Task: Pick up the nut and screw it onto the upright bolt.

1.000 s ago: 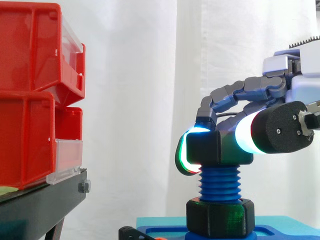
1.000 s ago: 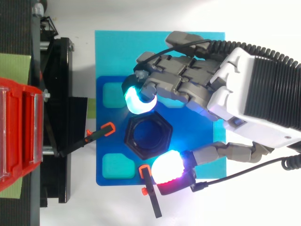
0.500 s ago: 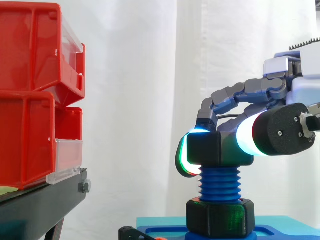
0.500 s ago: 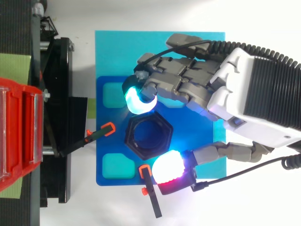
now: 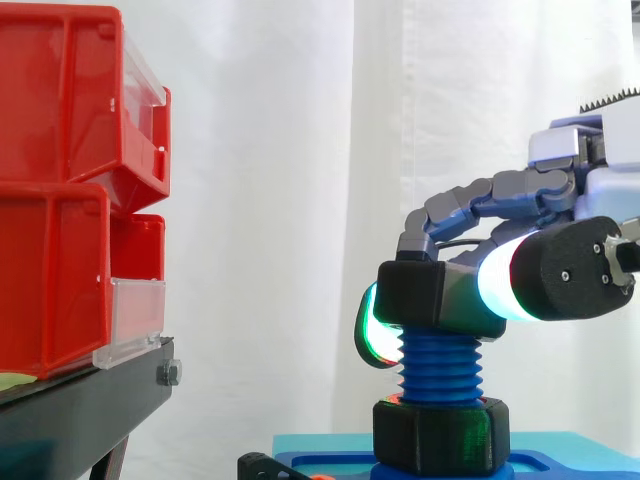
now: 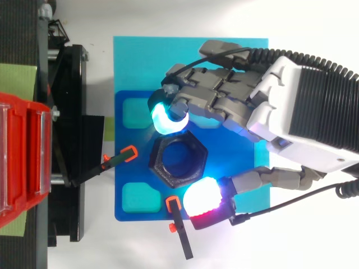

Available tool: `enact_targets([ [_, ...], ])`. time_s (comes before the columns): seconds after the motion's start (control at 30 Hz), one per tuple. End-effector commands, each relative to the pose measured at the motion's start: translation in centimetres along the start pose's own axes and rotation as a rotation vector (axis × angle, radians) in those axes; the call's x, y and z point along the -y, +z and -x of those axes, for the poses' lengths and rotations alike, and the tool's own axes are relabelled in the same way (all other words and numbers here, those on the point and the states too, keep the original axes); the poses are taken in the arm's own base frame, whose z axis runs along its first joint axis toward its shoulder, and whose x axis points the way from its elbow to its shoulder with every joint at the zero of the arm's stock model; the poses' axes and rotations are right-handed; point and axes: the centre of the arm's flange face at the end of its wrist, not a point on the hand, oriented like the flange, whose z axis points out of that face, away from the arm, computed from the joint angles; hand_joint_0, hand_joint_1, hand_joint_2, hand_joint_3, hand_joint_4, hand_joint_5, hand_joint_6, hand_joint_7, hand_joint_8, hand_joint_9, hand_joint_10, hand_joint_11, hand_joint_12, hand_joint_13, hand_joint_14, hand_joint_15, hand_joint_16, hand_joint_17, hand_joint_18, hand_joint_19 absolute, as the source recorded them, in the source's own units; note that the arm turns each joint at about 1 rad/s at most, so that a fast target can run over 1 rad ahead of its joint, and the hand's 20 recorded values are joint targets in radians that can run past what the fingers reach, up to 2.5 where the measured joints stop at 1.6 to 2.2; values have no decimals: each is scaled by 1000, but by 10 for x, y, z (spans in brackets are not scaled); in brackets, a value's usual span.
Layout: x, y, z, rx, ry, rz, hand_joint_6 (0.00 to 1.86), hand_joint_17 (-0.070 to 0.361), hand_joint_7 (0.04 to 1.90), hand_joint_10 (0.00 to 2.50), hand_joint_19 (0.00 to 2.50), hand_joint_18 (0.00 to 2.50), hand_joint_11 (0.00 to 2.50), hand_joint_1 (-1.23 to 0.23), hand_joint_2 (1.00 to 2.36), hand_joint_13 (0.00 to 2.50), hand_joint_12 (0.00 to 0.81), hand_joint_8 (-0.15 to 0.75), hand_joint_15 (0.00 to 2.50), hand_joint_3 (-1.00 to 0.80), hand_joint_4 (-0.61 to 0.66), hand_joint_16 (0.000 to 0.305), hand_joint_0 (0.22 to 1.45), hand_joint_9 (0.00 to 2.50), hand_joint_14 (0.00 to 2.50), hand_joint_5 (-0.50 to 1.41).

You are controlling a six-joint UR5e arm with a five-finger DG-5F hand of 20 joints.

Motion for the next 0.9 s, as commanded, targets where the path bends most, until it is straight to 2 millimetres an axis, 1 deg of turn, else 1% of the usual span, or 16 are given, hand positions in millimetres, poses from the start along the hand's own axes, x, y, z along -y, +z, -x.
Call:
enact_targets([
  [0.0,1,-1,-1,-2,-1,0,504,87,1106,0,11,499,0,-607,1000,676,319,324,52,-500,295,39,560,633,0,-124],
  [0.5,2,0,-1,0,0,0,504,87,1105,0,6,504,0,-611,1000,677,319,323,46,-500,286,39,559,632,2,-126],
  [0.63,1,0,0,6,2,3,504,91,1070,0,10,490,0,-628,1000,643,326,317,40,-500,277,40,544,604,0,-143],
  [0.73,1,1,0,8,3,4,504,99,974,0,5,490,0,-622,1000,618,343,318,30,-500,285,44,504,583,0,-162],
  [0.8,2,1,0,7,4,5,503,115,828,0,0,425,0,-583,1000,492,367,311,0,-500,257,51,462,491,0,-192],
  [0.87,4,1,0,5,3,6,502,122,751,0,0,353,0,-561,1000,407,379,307,0,-500,240,54,443,430,0,-209],
])
